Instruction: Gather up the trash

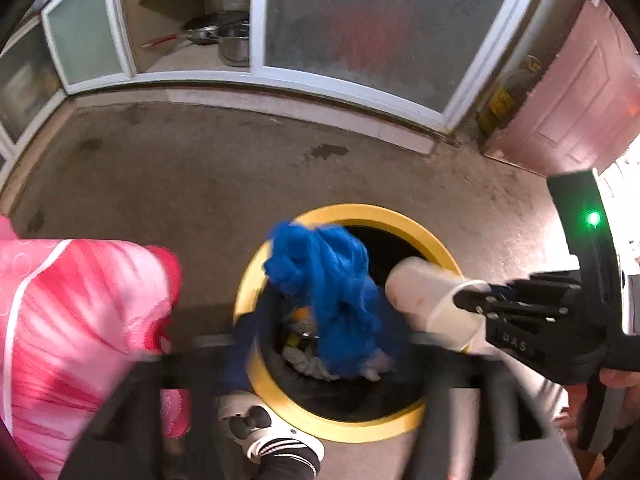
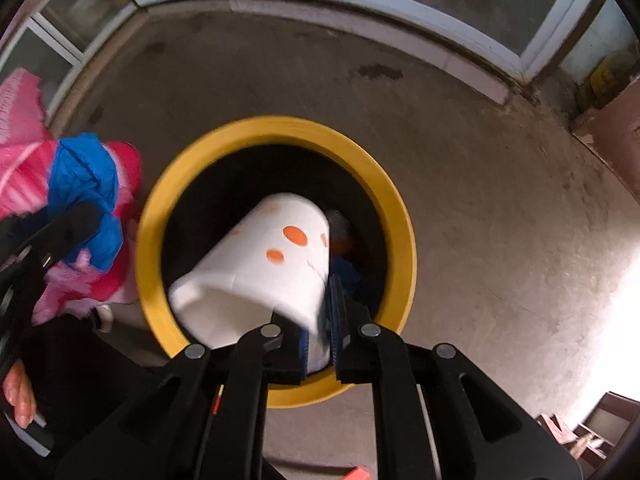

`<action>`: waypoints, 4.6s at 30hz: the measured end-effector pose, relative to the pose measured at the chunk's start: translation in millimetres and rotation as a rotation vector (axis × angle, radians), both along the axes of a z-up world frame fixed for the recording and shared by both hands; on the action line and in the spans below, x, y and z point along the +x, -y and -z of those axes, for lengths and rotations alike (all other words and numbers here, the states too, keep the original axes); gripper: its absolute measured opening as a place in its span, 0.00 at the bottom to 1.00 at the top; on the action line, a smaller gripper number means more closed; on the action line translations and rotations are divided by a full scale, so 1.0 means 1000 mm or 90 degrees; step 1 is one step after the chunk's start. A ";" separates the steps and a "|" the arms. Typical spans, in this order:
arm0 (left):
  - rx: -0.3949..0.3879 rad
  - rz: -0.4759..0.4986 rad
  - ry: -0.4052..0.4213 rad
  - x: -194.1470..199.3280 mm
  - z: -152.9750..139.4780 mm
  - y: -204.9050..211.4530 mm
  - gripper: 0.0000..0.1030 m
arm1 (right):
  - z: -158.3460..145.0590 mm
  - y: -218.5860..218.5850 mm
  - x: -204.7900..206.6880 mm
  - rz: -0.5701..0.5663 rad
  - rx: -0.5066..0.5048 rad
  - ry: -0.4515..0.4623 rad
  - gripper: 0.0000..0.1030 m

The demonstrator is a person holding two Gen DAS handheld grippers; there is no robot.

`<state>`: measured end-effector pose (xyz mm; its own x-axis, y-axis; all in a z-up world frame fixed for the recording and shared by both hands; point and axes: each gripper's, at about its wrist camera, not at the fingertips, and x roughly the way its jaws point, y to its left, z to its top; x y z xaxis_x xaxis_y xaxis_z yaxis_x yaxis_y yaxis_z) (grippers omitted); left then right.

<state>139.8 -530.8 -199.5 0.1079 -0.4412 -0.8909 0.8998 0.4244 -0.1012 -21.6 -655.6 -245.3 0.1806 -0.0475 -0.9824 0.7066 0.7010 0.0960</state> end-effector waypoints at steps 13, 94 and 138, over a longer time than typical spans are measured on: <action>-0.019 -0.031 -0.044 0.011 -0.011 -0.015 0.81 | -0.022 -0.002 -0.042 0.061 -0.055 0.006 0.61; -0.361 -0.463 0.328 -0.127 -0.192 -0.439 0.92 | -0.243 -0.359 -0.107 0.121 -0.583 0.467 0.92; -0.338 -0.441 0.383 -0.145 -0.195 -0.427 0.92 | -0.250 -0.376 -0.113 0.115 -0.649 0.457 0.92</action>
<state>-5.4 -103.6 -4.4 0.8441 -0.4317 -0.3179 0.4424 0.8959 -0.0419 -134.4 -279.1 4.4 0.5699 -0.8043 -0.1684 0.8126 0.5820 -0.0296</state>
